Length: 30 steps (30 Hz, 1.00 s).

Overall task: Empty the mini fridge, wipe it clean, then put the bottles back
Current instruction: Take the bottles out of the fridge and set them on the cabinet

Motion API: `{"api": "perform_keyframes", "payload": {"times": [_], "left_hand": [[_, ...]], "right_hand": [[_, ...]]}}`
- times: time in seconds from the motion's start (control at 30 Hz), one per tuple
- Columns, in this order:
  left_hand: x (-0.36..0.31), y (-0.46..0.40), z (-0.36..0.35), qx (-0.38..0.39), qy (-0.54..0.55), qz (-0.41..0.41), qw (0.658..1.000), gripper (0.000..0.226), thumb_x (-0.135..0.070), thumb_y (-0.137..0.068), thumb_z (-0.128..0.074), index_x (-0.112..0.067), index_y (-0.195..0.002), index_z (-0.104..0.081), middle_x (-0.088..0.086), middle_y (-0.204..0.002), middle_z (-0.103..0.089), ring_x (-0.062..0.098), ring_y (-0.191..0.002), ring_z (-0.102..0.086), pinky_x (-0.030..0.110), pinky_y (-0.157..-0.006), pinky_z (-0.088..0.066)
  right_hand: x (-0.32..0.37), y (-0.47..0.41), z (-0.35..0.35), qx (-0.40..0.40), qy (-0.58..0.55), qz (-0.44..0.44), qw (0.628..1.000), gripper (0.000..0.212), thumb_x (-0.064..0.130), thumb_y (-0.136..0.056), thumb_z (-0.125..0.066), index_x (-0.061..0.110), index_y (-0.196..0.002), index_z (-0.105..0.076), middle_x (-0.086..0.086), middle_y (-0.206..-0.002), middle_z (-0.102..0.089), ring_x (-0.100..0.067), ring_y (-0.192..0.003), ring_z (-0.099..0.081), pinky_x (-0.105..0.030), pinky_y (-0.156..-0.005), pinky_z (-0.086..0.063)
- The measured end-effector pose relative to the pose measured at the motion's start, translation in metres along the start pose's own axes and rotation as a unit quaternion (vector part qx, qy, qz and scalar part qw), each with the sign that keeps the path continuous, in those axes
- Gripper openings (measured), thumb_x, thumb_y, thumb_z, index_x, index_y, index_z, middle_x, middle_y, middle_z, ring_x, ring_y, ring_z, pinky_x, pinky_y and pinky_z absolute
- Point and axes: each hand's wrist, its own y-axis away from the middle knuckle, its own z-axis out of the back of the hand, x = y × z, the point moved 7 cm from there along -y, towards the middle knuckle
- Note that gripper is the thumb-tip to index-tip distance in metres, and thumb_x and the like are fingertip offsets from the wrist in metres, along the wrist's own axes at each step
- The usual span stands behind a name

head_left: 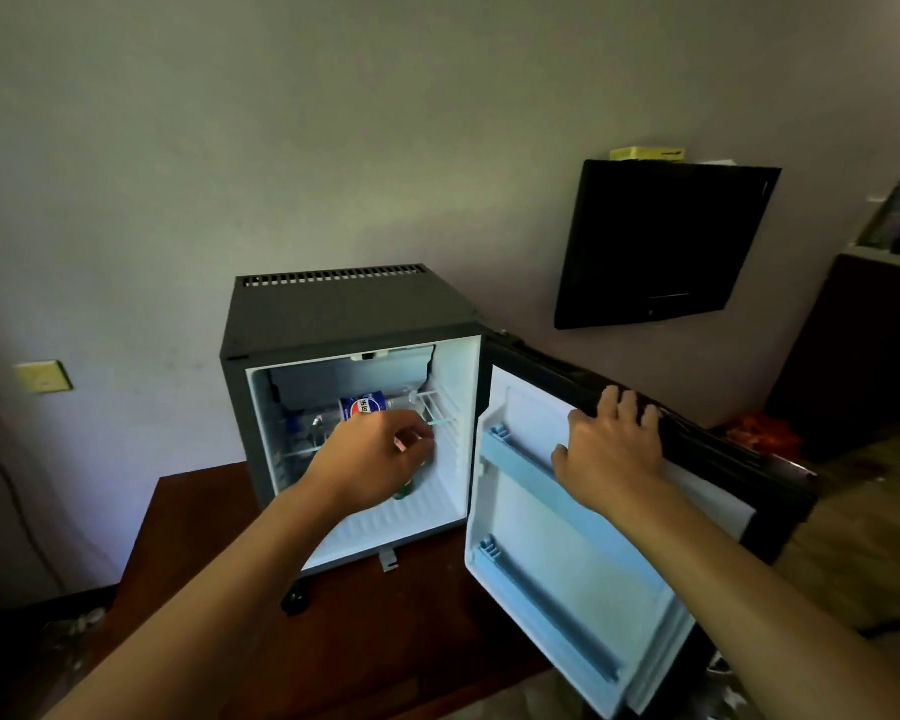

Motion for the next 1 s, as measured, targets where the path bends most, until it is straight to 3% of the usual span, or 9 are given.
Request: {"api": "perform_keyframes", "payload": {"times": [0.13,0.33,0.47,0.53,0.63,0.87,1.0], "left_hand": [[0.015,0.002,-0.004,0.014,0.004,0.011,1.000,0.015,-0.032,-0.096,-0.059,-0.029,-0.105,-0.071,-0.021,-0.087,-0.064,-0.002,-0.078,-0.062,0.022,-0.070,-0.048],[0.030,0.000,-0.019,0.032,0.005,0.013,0.999,0.014,-0.031,-0.096,-0.059,-0.031,-0.104,-0.070,-0.018,-0.093,-0.067,-0.004,-0.076,-0.061,0.013,-0.064,-0.044],[0.037,0.000,-0.024,0.028,0.000,0.019,0.999,0.016,-0.032,-0.094,-0.061,-0.030,-0.107,-0.070,-0.012,-0.105,-0.065,0.007,-0.084,-0.064,0.028,-0.073,-0.053],[0.043,0.001,-0.026,0.034,-0.006,0.024,0.999,0.018,-0.033,-0.094,-0.060,-0.030,-0.109,-0.069,-0.007,-0.111,-0.063,0.012,-0.088,-0.064,0.035,-0.079,-0.055],[0.054,0.004,-0.027,0.036,-0.008,0.039,0.999,0.021,-0.035,-0.095,-0.059,-0.030,-0.113,-0.068,-0.005,-0.116,-0.061,0.015,-0.091,-0.063,0.037,-0.082,-0.055],[0.096,0.023,-0.021,0.019,-0.009,0.100,0.995,0.020,-0.032,-0.094,-0.061,-0.029,-0.112,-0.069,-0.006,-0.114,-0.066,0.012,-0.089,-0.064,0.032,-0.081,-0.053],[0.127,0.036,-0.025,0.018,0.003,0.152,0.988,0.021,-0.035,-0.094,-0.060,-0.030,-0.112,-0.069,-0.007,-0.112,-0.068,0.012,-0.092,-0.066,0.029,-0.080,-0.052]], "right_hand": [[-0.001,-0.011,-0.021,-0.010,0.012,-0.016,1.000,0.068,0.051,-0.092,-0.042,0.023,-0.151,-0.024,-0.027,-0.159,0.008,-0.046,-0.145,0.009,-0.063,-0.113,0.000],[0.009,-0.020,-0.027,-0.021,0.002,-0.019,1.000,0.073,0.051,-0.091,-0.044,0.023,-0.153,-0.019,-0.024,-0.159,0.014,-0.043,-0.145,0.016,-0.065,-0.114,0.001],[0.039,-0.012,-0.022,-0.048,-0.077,0.039,0.995,0.060,0.042,-0.093,-0.046,0.021,-0.148,-0.031,-0.018,-0.161,-0.001,-0.038,-0.148,0.004,-0.056,-0.116,-0.012],[0.055,-0.007,-0.019,-0.054,-0.127,0.063,0.988,0.052,0.036,-0.094,-0.046,0.019,-0.142,-0.041,-0.015,-0.155,-0.024,-0.035,-0.145,-0.016,-0.050,-0.113,-0.027],[0.077,-0.005,-0.014,-0.070,-0.207,0.089,0.972,0.043,0.033,-0.094,-0.046,0.018,-0.134,-0.053,-0.007,-0.134,-0.051,-0.026,-0.124,-0.046,-0.040,-0.098,-0.044],[0.129,-0.010,-0.023,-0.048,-0.337,0.107,0.934,0.027,0.030,-0.090,-0.051,0.024,-0.113,-0.065,0.001,-0.110,-0.066,-0.022,-0.099,-0.061,-0.030,-0.075,-0.046],[0.163,-0.015,-0.036,-0.024,-0.383,0.125,0.915,0.019,0.028,-0.089,-0.053,0.024,-0.101,-0.067,0.002,-0.102,-0.069,-0.024,-0.091,-0.064,-0.031,-0.073,-0.051]]}}
